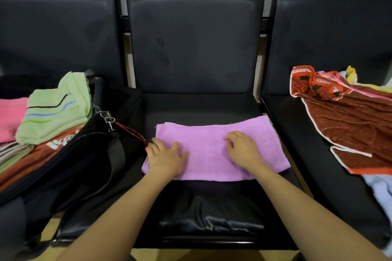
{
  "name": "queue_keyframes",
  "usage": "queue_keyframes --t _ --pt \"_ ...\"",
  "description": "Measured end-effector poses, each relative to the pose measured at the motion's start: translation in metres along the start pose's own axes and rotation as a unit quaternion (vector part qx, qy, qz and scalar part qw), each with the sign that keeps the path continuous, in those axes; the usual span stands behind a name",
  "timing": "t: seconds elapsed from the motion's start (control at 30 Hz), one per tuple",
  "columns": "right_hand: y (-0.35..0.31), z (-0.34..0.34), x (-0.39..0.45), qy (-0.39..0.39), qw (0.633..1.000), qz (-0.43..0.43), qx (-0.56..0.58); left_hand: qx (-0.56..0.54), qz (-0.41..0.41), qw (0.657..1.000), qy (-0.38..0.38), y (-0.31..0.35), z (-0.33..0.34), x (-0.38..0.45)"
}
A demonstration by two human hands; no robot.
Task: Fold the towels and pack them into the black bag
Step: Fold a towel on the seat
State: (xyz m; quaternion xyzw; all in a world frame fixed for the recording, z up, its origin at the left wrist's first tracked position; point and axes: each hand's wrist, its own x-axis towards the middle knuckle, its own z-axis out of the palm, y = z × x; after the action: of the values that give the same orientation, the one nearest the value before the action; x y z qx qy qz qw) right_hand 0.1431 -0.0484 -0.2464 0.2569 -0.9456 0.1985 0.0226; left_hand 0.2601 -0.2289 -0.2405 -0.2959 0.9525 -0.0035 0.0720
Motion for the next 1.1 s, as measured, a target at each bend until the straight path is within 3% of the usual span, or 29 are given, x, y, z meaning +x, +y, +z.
queue_keyframes --t 0.1,0.2,0.33,0.5,0.6,0.7,0.8,0.97,1.1 --pt "-0.004 -0.006 -0.004 0.017 0.999 0.029 -0.033 -0.016 -0.007 0.999 0.05 0.003 0.001 -0.009" --pt "-0.005 -0.002 -0.012 0.019 0.996 0.006 -0.086 -0.003 -0.026 0.993 0.113 -0.002 0.005 -0.008" --pt "-0.003 0.0 -0.017 0.021 0.992 -0.019 -0.123 -0.008 -0.025 0.995 0.095 -0.005 0.005 -0.002" --pt "-0.006 0.007 -0.018 -0.142 0.968 -0.029 -0.203 -0.088 0.035 0.992 0.086 -0.006 0.005 0.006" --pt "-0.007 0.007 -0.017 -0.177 0.962 -0.025 -0.207 -0.184 0.055 0.977 0.095 -0.011 -0.011 0.004" --pt "-0.017 0.012 -0.014 -0.202 0.959 -0.021 -0.198 -0.196 0.063 0.973 0.101 -0.017 -0.03 0.001" --pt "-0.039 0.024 -0.011 -0.227 0.96 -0.014 -0.164 -0.135 0.092 0.976 0.141 -0.023 -0.043 -0.001" --pt "-0.07 0.04 -0.008 -0.239 0.97 -0.026 -0.034 -0.122 0.13 0.966 0.189 -0.027 -0.059 -0.006" --pt "-0.076 0.032 -0.007 -0.123 0.972 -0.008 0.201 -0.182 0.158 0.948 0.208 -0.021 -0.055 -0.006"
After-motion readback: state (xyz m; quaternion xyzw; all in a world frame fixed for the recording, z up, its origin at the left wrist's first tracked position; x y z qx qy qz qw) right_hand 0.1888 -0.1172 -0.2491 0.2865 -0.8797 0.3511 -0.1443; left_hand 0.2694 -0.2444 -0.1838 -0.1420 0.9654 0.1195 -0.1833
